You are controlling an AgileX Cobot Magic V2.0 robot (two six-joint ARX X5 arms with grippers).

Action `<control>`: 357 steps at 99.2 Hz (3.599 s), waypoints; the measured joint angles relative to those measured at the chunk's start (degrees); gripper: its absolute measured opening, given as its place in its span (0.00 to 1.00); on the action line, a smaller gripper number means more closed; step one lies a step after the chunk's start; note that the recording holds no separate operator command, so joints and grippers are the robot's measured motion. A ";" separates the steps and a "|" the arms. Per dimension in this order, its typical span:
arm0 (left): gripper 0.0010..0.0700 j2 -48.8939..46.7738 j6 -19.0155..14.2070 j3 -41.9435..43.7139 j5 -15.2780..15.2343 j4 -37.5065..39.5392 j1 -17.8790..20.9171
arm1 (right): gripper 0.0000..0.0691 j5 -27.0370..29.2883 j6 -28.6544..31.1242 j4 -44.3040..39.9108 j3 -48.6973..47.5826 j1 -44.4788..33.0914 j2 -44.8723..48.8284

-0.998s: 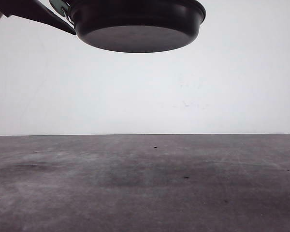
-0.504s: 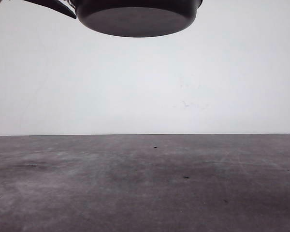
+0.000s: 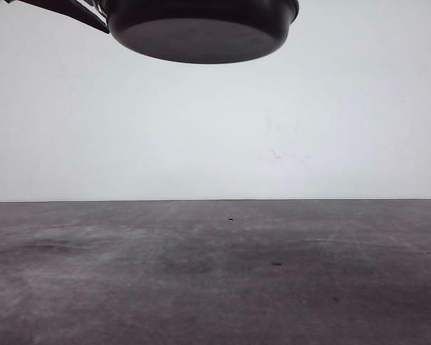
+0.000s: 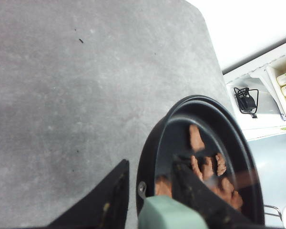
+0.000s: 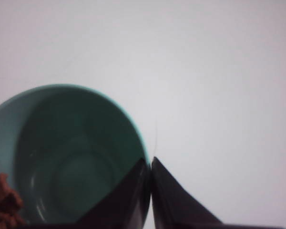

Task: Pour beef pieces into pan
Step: 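Tilt the green bowl with the right gripper, pouring cubes into the pan, then lower the empty bowl to the table with the right gripper and release, then lower the pan onto the table with the left gripper and release handle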

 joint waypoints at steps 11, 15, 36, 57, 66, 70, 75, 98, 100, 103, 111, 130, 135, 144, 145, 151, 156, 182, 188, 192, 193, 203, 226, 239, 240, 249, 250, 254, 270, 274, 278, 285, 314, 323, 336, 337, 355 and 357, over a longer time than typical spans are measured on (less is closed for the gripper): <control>0.18 0.02 -0.02 0.00 -0.02 0.04 0.00 | 0.01 0.63 -0.31 1.20 0.00 0.24 0.11; 0.18 0.02 -0.02 0.00 -0.11 0.04 -0.02 | 0.01 0.66 0.04 1.53 0.00 0.28 0.09; 0.18 0.02 0.11 0.00 -0.52 0.04 -0.02 | 0.01 0.15 0.02 2.56 0.00 -0.96 0.74; 0.18 0.04 0.15 0.00 -1.11 0.37 -0.02 | 0.01 -0.26 -0.02 4.96 0.00 -2.47 1.07; 0.18 0.04 0.17 0.00 -1.99 0.46 0.00 | 0.01 -0.83 0.07 6.95 0.26 -2.27 0.90; 0.18 0.04 0.20 0.00 -2.36 0.57 0.00 | 0.01 -1.29 0.02 6.23 0.52 -2.71 0.94; 0.18 0.04 0.20 0.00 -2.58 0.70 0.00 | 0.01 -1.53 -0.07 5.60 0.57 -3.17 1.18; 0.18 0.04 0.31 0.00 -3.37 0.98 0.22 | 0.01 -3.19 0.17 5.35 0.57 -3.69 2.05; 0.18 0.04 0.35 0.00 -3.39 1.01 0.22 | 0.01 -3.26 0.22 5.40 0.57 -3.74 2.16; 0.18 0.04 0.35 0.00 -3.37 1.01 0.20 | 0.01 -3.23 0.33 5.64 0.57 -3.72 2.38; 0.18 0.04 0.35 0.00 -3.23 1.01 0.15 | 0.01 -3.28 0.96 5.77 0.57 -3.34 2.47; 0.18 0.04 0.37 0.00 -3.23 1.22 0.26 | 0.01 -3.23 2.84 6.14 0.59 -3.08 2.45; 0.18 0.04 0.35 0.00 -3.23 1.31 0.26 | 0.01 -2.97 4.42 4.26 0.63 -3.78 2.40; 0.18 0.04 0.37 0.00 -3.30 1.31 0.26 | 0.01 -0.24 10.36 -0.72 0.63 -5.70 2.67; 0.18 0.04 0.39 0.00 -3.30 1.29 0.26 | 0.01 0.33 11.34 -1.14 0.63 -5.99 2.69; 0.18 0.04 0.63 0.00 -3.23 1.11 0.26 | 0.02 3.91 19.30 -4.92 0.63 -7.63 2.23; 0.18 0.04 1.18 0.00 -3.26 0.76 0.26 | 0.02 4.46 26.71 -10.08 0.63 -9.16 0.81; 0.18 0.20 3.37 0.00 -3.63 0.76 0.37 | 0.02 -9.66 69.44 -39.47 1.03 -29.97 -8.70; 0.18 0.22 3.37 0.00 -3.65 1.57 0.37 | 0.02 -16.22 77.85 -47.56 1.09 -37.64 -8.00; 0.18 0.22 3.39 0.00 -3.65 2.03 0.37 | 0.02 -20.85 82.03 -53.35 1.09 -42.75 -6.51; 0.18 0.22 3.39 0.00 -3.65 2.12 0.37 | 0.02 -22.01 82.82 -54.69 1.09 -43.91 -6.08; 0.18 0.31 3.39 0.00 -3.65 2.16 0.37 | 0.02 -33.29 87.56 -64.89 -0.22 -54.53 0.09; 0.18 0.44 3.63 0.00 -3.65 2.16 0.37 | 0.02 -39.06 89.83 -65.11 -3.91 -58.58 8.50; 0.18 0.55 4.04 0.00 -3.61 2.16 0.37 | 0.02 -38.91 90.05 -63.89 -3.89 -55.87 10.86; 0.18 0.59 4.04 0.00 -3.56 2.16 0.37 | 0.02 -38.82 90.05 -63.87 -3.89 -55.63 11.06; 0.18 0.68 4.07 0.00 -2.86 2.14 0.37 | 0.02 -38.82 90.05 -63.82 -3.89 -53.59 12.09; 0.18 0.68 4.09 0.00 -2.80 2.14 0.37 | 0.02 -38.82 90.05 -63.82 -3.89 -53.40 12.13; 0.18 0.68 4.13 0.00 -2.60 2.14 0.37 | 0.02 -38.82 90.05 -63.84 -3.89 -52.63 12.15; 0.18 0.68 4.31 0.00 -2.14 2.10 0.37 | 0.19 -37.59 90.03 -63.87 -3.89 -50.14 12.15; 0.18 0.68 4.35 0.00 -2.14 2.10 0.37 | 0.31 -37.51 90.03 -64.08 -3.89 -49.90 12.15; 0.18 0.68 4.37 0.00 -2.14 2.10 0.37 | 0.42 -37.38 90.03 -64.35 -3.89 -49.88 12.15; 0.18 0.68 4.42 0.00 -2.14 2.10 0.37 | 0.55 -36.83 90.03 -64.59 -3.89 -49.90 12.13; 0.18 1.68 4.98 0.00 -1.90 3.87 1.33 | 0.56 -36.68 89.96 -66.12 -0.09 -50.14 -0.15; 0.18 4.00 4.90 0.00 -0.55 6.27 3.10 | 0.26 -39.63 89.94 -65.57 2.99 -49.29 -7.52; 0.18 9.22 4.85 0.02 0.85 8.07 5.20 | 0.04 -41.27 89.92 -65.61 4.22 -46.75 -17.79; 0.18 9.70 4.85 0.02 0.85 8.11 5.27 | 0.04 -41.35 89.94 -65.75 4.22 -46.53 -18.49; 0.18 18.51 6.47 0.02 1.88 8.22 5.79 | 0.01 -41.38 90.03 -69.92 4.22 -44.59 -28.79; 0.18 19.56 6.73 0.02 1.88 8.28 5.79 | 0.01 -41.38 90.03 -70.47 4.22 -44.57 -29.70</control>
